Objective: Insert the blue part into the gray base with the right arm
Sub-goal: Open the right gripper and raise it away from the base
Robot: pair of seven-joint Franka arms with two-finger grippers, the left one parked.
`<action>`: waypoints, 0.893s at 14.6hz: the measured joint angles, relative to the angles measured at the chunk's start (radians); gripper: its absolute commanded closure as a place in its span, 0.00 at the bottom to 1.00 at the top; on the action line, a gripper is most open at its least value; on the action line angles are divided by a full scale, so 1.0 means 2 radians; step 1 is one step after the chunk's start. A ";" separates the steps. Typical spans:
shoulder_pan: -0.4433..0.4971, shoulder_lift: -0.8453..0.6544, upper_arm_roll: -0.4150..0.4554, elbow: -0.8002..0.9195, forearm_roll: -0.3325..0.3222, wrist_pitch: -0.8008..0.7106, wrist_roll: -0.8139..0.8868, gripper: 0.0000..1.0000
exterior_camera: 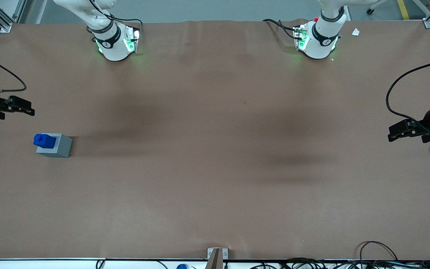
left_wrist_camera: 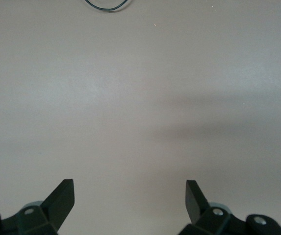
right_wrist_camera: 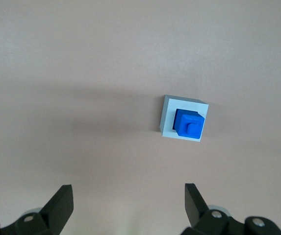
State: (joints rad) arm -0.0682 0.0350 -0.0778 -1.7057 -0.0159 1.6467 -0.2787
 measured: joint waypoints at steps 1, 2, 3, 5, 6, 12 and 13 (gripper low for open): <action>0.006 -0.007 0.000 0.003 0.000 -0.004 0.000 0.00; 0.011 -0.013 0.001 0.005 0.000 -0.006 0.000 0.00; 0.015 -0.018 0.001 0.007 0.000 -0.007 0.000 0.00; 0.024 -0.027 0.001 0.007 0.003 -0.007 0.011 0.00; 0.028 -0.032 0.001 0.008 0.007 -0.009 0.021 0.00; 0.069 -0.047 0.002 0.008 0.015 -0.015 0.095 0.00; 0.072 -0.048 0.002 0.010 0.015 -0.016 0.099 0.00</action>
State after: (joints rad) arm 0.0757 -0.0602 -0.0737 -1.6864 0.0139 1.6157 -0.0815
